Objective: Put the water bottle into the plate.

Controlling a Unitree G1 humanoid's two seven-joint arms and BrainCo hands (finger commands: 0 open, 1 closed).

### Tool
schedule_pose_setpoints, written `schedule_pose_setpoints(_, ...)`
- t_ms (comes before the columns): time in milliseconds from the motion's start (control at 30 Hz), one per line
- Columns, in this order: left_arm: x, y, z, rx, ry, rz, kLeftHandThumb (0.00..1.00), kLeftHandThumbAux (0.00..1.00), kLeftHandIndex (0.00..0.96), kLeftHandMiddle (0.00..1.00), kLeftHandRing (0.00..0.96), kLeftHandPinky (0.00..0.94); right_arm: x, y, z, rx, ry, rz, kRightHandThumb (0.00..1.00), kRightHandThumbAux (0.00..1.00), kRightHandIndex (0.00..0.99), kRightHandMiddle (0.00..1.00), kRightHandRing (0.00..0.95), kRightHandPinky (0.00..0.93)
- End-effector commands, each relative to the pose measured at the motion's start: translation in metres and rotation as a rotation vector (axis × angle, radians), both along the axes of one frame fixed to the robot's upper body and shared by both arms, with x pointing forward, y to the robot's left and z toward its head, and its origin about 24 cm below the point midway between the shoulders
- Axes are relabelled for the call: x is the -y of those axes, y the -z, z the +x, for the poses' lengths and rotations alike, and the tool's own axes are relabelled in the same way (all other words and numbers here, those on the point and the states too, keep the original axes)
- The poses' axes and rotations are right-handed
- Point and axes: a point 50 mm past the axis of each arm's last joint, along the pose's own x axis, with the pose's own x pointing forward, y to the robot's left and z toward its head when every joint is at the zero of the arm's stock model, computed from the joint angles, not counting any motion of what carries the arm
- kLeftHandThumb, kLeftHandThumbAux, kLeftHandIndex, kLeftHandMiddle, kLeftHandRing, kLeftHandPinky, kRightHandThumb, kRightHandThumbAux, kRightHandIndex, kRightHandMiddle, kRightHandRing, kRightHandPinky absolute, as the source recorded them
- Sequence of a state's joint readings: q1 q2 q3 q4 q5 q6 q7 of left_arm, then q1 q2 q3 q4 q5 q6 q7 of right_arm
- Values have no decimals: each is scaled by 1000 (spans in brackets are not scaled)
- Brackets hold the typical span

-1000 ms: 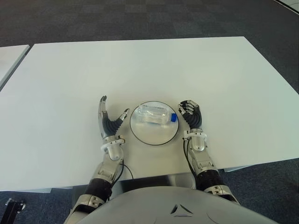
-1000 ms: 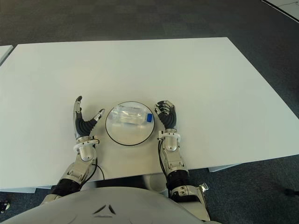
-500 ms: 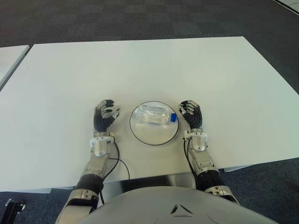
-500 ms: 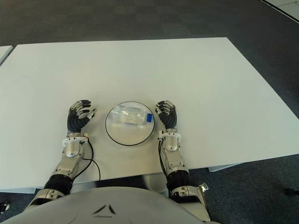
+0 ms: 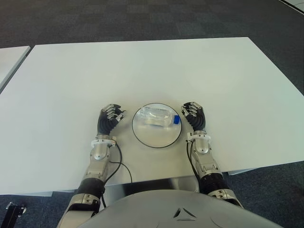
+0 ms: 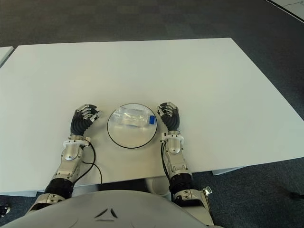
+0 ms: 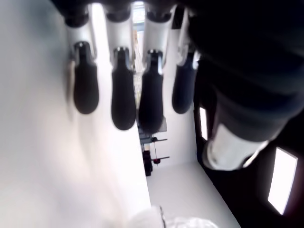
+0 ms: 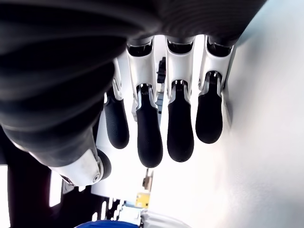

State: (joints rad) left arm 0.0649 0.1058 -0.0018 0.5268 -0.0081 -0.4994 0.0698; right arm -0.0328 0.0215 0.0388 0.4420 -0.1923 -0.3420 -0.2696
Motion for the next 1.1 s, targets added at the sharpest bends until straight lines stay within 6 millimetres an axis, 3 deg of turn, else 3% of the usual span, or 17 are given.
schedule_pose_setpoints(33,-3,22,-19,-157,40,-38,708,713,438,615,604,612,2,10,-6,-63,5,8,705,727,428,583,589,585)
schedule_pose_setpoints(433,-7,24,-21,-223,192,-57,706,713,438,677,666,651,1,10,-5,-56,5,18,705,727,427,585,594,593)
schedule_pose_setpoints(1100,1,21,-18,-198,112,-94,706,714,438,742,738,753,2,10,-5,-58,-5,15,705,727,428,585,590,584)
